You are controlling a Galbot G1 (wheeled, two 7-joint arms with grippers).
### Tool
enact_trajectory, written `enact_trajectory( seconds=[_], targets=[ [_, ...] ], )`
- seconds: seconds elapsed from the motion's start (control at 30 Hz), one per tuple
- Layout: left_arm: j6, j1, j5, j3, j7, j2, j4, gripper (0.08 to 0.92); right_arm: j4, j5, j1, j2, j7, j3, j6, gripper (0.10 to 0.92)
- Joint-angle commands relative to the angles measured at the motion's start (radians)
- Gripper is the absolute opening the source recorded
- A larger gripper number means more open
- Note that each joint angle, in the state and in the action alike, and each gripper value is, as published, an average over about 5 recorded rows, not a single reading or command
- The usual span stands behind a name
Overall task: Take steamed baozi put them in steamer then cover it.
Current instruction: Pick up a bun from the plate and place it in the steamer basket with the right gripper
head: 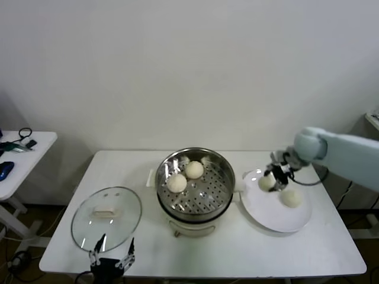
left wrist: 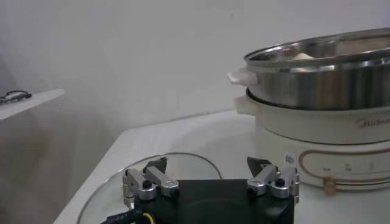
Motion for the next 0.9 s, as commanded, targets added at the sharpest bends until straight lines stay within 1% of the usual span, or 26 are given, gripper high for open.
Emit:
enact_trajectory(
  seconds=[0.03, 0.2, 0.33, 0.67, 0.9],
  targets=[
    [0.000, -0.003, 0.001, 0.000, 0.001, 0.002, 0.007, 0.823, 0.229, -0.021, 0.407, 0.214, -0.044, -0.033, 0.302, 0.619],
    [-0.002, -0.001, 0.000, -0.004, -0.001, 0.004, 0.004, 0.823, 0.377, -0.120, 0.327, 0.284, 0.020, -0.003, 0.322, 0.619],
    [-0.006, 0.007, -0.001, -0.009, -0.003, 0.007, -0.004, 0.823, 0.426, -0.209, 0.233, 0.328, 0.063, -0.014, 0.345, 0.619],
    [-0.013, 0.022, -0.002, -0.011, -0.008, 0.010, -0.020, 0.823, 0.352, -0.354, 0.053, 0.397, 0.126, -0.080, 0.369, 0.619],
    [-0.014, 0.021, -0.005, -0.011, -0.010, 0.010, -0.019, 0.823, 0.299, -0.389, -0.003, 0.436, 0.130, -0.094, 0.368, 0.619]
  ],
)
